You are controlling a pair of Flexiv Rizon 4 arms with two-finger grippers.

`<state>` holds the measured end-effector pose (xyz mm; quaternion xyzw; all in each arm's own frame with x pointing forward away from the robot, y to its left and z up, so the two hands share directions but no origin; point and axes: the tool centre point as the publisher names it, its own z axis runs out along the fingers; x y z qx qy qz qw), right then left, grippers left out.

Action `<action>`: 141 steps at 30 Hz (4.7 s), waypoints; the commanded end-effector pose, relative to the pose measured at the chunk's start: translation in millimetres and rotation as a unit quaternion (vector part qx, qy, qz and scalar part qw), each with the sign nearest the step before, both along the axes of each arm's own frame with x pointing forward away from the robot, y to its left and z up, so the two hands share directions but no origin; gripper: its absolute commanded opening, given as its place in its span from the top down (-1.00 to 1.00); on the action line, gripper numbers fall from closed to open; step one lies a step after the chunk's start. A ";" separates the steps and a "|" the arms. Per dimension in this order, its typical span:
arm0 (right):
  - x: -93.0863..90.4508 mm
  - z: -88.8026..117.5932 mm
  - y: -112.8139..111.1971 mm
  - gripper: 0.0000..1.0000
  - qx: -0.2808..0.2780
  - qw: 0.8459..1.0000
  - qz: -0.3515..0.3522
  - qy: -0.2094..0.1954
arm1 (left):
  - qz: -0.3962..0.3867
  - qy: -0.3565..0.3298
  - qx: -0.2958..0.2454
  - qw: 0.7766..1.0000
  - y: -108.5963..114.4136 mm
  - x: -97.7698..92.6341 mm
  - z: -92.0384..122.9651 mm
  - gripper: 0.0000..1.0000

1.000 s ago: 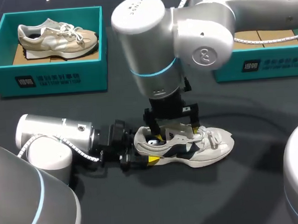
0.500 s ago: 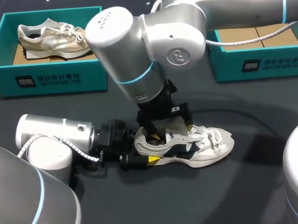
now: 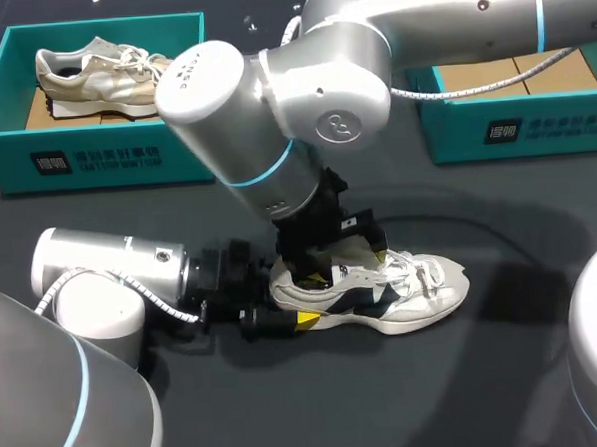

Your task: Take the shoe out of the shoebox, open the shoe tongue, remove and reinsert the insole, then place the shoe into the shoebox

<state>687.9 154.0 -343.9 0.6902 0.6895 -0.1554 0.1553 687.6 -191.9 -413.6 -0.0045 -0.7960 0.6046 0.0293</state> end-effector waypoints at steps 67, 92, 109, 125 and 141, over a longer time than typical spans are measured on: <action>-6.0 29.4 -92.2 1.00 0.109 0.992 -0.053 0.024 | 0.001 0.000 0.000 1.000 0.6 -1.4 -1.0 1.00; 5.1 -1.1 -132.0 0.20 0.029 0.993 -0.112 0.011 | 0.001 0.000 0.000 1.000 0.6 -1.4 -1.0 1.00; 0.3 51.3 -132.6 0.06 0.031 0.997 -0.070 -0.007 | 0.001 0.000 0.000 1.000 0.6 -1.4 -1.0 1.00; -0.2 134.4 -59.9 1.00 0.018 0.966 0.257 0.023 | 0.001 0.000 0.000 1.000 0.6 -1.4 -1.0 1.00; -10.0 133.2 -4.5 1.00 0.084 0.869 0.485 0.046 | 0.001 0.000 0.000 1.000 0.6 -1.4 -1.0 1.00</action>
